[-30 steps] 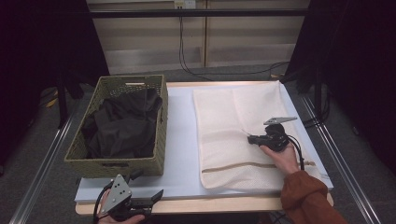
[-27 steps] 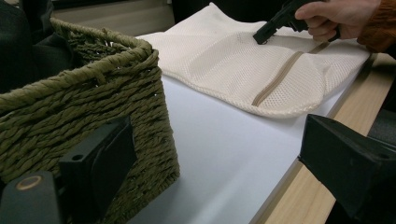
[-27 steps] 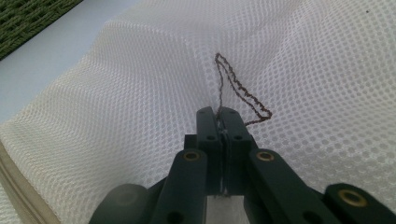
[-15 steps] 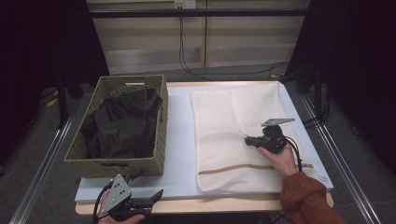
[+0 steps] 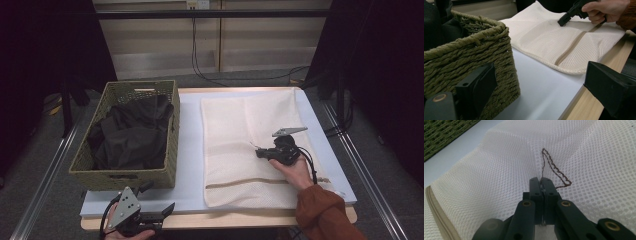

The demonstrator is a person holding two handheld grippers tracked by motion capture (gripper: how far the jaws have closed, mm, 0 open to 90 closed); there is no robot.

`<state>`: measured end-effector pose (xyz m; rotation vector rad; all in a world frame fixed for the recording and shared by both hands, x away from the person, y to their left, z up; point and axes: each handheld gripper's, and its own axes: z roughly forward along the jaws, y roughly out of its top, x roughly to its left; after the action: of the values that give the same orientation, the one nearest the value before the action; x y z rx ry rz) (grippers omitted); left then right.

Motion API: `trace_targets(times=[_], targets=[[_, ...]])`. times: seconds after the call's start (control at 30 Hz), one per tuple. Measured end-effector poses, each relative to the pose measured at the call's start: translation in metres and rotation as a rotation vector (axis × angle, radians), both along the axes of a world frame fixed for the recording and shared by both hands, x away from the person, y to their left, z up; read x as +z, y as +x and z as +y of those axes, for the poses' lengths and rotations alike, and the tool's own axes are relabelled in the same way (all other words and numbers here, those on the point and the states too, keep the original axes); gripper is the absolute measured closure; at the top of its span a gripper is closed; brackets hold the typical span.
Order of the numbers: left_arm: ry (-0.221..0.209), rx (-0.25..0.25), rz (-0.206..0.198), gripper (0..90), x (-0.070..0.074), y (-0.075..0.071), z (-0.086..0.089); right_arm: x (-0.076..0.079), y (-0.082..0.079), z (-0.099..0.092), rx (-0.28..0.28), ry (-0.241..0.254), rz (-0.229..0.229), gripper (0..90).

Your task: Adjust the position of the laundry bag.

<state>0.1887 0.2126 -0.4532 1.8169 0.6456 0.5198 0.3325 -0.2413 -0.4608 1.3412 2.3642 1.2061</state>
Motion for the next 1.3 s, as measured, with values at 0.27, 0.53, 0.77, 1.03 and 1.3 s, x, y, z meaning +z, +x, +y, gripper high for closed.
trace_targets(times=[0.27, 0.53, 0.77, 1.03, 1.3], targets=[[-0.005, -0.005, 0.0, 10.3, 0.0, 0.001, 0.0, -0.003, 0.002, 0.014, 0.02, -0.007, 0.013, 88.4], [-0.003, -0.005, -0.001, 10.3, 0.0, 0.001, 0.0, -0.006, 0.0, 0.029, 0.052, 0.0, 0.036, 88.4], [-0.004, -0.006, -0.001, 10.3, 0.0, 0.0, 0.0, -0.006, 0.002, 0.043, 0.067, 0.012, 0.046, 88.4], [-0.003, -0.007, -0.002, 10.3, 0.0, 0.001, -0.001, -0.006, 0.0, 0.055, 0.079, 0.028, 0.053, 88.4], [-0.001, -0.01, -0.002, 10.3, 0.0, 0.001, -0.001, 0.001, 0.001, 0.068, 0.094, 0.058, 0.048, 88.4]])
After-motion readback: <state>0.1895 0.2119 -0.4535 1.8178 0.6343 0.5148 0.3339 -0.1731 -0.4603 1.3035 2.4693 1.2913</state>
